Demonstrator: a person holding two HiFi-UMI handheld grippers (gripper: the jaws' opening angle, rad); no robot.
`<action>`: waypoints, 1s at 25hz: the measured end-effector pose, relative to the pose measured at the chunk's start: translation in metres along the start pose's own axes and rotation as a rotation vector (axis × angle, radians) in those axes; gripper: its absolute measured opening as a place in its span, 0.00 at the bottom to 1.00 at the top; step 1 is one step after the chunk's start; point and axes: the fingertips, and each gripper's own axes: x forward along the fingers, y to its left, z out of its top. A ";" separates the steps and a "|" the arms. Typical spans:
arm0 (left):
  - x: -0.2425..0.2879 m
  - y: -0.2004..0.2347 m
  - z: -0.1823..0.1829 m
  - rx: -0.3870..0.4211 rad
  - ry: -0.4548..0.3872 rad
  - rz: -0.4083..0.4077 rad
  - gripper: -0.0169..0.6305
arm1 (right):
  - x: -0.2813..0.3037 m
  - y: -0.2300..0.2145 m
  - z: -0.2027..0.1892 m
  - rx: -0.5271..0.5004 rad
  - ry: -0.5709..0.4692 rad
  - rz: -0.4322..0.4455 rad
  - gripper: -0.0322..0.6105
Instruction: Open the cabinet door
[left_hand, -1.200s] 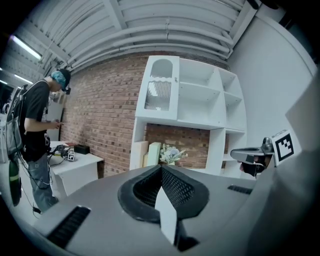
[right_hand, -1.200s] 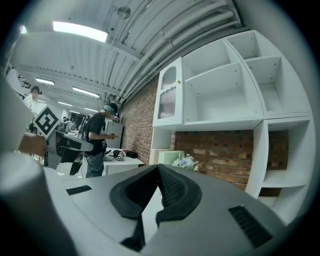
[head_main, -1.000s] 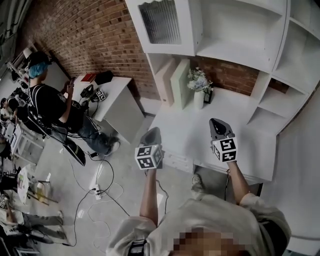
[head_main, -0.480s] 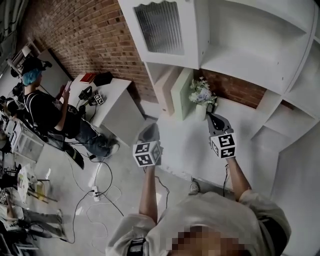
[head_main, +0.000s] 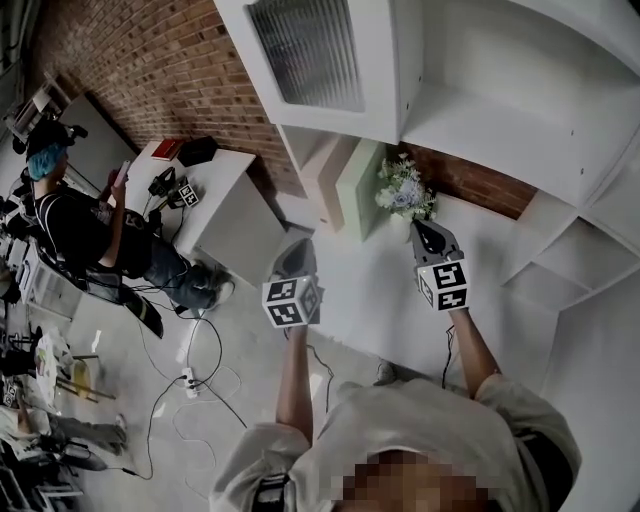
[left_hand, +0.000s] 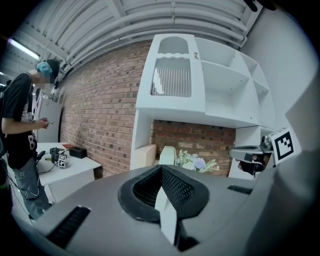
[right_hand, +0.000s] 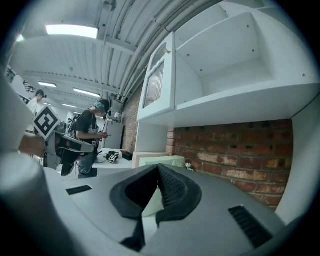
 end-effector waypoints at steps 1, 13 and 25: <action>0.002 0.001 -0.002 -0.001 0.005 -0.003 0.07 | 0.002 0.001 -0.002 0.000 0.004 0.000 0.07; 0.007 0.021 -0.014 -0.022 0.031 -0.054 0.07 | 0.026 0.006 0.045 -0.042 -0.052 -0.029 0.12; 0.003 0.031 -0.006 -0.016 0.009 -0.074 0.07 | 0.057 -0.006 0.141 -0.140 -0.155 -0.051 0.32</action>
